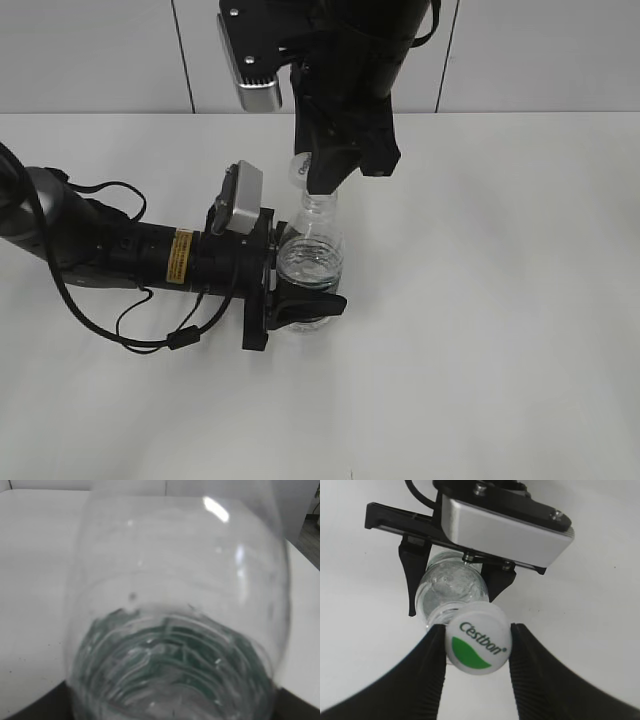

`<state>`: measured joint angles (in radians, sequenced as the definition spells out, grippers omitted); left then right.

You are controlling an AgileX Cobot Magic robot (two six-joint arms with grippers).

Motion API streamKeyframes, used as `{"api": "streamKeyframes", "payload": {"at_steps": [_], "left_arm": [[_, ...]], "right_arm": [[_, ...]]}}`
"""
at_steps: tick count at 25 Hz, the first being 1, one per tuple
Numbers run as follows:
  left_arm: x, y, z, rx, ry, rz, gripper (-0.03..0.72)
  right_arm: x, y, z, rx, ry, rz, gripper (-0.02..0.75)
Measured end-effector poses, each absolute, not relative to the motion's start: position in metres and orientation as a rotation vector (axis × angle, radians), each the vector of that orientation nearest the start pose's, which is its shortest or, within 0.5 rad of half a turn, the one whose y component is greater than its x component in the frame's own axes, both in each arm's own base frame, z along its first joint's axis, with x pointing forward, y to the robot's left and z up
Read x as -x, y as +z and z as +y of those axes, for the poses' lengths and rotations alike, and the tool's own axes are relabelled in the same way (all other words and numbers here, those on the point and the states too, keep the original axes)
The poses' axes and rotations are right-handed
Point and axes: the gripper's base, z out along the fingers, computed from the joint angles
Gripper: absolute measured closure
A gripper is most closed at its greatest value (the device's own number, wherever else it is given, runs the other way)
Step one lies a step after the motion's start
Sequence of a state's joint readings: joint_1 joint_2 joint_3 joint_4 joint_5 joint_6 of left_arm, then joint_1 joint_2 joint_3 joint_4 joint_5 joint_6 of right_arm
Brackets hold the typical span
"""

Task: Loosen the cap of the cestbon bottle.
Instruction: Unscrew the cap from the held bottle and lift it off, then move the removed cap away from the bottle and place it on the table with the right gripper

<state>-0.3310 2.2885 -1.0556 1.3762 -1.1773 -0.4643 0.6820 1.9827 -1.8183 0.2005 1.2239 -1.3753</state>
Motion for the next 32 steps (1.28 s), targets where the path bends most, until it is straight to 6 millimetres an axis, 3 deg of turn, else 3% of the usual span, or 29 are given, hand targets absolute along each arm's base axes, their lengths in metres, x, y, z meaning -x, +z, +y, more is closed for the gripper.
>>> {"api": "streamKeyframes", "payload": {"at_steps": [9,18,24,29,32], "left_arm": [[-0.321,0.066,-0.197,-1.388,-1.078,1.441,0.281],[-0.32,0.066,-0.197,-1.388,-1.083,1.443,0.281],[-0.32,0.066,-0.197,-1.389,-1.083,1.443,0.281],[-0.32,0.066,-0.197,-1.389,-1.083,1.443,0.281],[-0.32,0.066,-0.197,-1.386,-1.084,1.445,0.281]], "right_arm": [[-0.315,0.299,0.275,2.297,0.108,1.587,0.439],[-0.331,0.299,0.255,2.02,0.006,1.974,0.439],[-0.365,0.3,0.202,1.61,0.157,2.296,0.439],[-0.401,0.299,0.136,1.036,0.233,2.558,0.439],[-0.416,0.286,0.101,0.771,0.244,2.669,0.439]]}}
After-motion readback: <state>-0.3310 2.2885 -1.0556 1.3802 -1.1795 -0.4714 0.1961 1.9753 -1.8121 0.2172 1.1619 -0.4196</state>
